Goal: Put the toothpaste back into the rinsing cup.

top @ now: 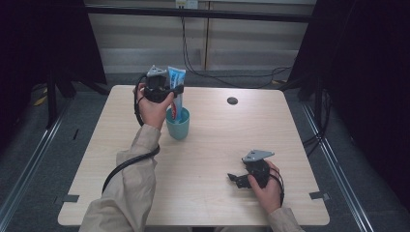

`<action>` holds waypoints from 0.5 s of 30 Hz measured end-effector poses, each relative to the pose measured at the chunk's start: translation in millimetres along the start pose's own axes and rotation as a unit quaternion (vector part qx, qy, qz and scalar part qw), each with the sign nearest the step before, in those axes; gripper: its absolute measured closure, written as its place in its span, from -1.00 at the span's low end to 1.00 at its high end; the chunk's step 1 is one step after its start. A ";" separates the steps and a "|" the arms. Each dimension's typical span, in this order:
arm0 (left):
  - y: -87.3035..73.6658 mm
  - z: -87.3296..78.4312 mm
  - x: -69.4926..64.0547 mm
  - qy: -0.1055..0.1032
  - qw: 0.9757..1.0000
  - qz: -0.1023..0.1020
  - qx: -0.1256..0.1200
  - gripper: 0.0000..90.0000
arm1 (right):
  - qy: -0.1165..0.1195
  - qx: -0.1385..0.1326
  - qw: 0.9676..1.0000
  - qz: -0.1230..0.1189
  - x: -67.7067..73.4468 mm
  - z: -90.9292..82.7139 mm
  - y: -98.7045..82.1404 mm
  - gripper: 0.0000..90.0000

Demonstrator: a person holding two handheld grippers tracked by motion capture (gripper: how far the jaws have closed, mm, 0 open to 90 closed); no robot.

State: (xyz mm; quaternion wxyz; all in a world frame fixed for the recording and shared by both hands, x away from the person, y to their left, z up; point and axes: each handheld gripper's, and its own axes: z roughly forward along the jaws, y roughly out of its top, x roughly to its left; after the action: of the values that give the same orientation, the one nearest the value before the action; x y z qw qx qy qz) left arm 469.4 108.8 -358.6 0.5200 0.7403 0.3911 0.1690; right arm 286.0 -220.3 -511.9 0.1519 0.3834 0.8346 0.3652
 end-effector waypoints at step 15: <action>-19.5 13.1 0.8 0.011 1.000 0.003 0.014 0.61 | 0.002 0.000 1.000 -0.005 0.3 -0.1 -0.1 -0.69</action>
State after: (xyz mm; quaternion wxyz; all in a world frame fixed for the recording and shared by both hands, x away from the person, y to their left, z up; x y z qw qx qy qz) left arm 470.6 104.0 -381.6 0.5049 0.7467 0.3967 0.1735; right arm 285.7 -220.2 -511.9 0.1523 0.3785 0.8368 0.3651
